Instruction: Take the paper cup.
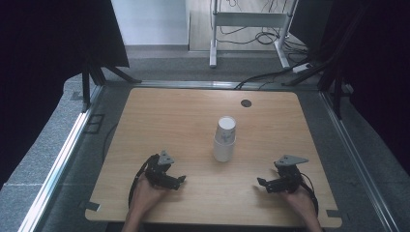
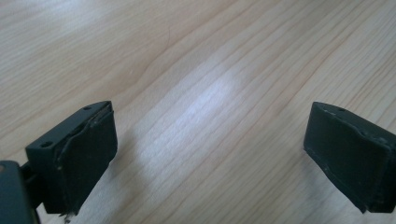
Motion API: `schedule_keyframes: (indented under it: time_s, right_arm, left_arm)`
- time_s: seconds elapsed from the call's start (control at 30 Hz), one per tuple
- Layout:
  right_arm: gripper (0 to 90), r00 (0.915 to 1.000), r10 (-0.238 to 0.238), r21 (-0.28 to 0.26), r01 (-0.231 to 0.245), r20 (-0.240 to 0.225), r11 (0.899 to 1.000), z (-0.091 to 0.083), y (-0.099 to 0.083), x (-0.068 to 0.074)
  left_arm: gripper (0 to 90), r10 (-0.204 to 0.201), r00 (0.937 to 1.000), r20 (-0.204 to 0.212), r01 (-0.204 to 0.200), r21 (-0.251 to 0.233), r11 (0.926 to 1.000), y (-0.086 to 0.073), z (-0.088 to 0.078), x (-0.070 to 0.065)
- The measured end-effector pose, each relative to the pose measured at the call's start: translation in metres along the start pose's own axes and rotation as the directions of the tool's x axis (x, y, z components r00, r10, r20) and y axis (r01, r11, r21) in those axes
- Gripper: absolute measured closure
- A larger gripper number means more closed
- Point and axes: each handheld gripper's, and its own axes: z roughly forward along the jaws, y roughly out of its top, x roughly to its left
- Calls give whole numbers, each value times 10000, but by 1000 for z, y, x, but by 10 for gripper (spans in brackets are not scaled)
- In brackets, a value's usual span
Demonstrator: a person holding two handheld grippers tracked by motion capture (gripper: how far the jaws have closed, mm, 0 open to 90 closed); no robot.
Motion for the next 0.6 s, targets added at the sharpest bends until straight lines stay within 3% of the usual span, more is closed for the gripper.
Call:
schedule_keyframes:
  time_s: [0.33,0.6]
  right_arm:
    - [13,9995,-238,-139,235,-225,9996,-5,13,3]
    - [13,9969,-371,-345,347,-700,9988,-6,25,6]
  left_arm:
    - [29,424,9990,127,-422,-213,9989,17,-1,-5]
    - [41,720,9963,459,-695,-547,9961,33,-2,-8]
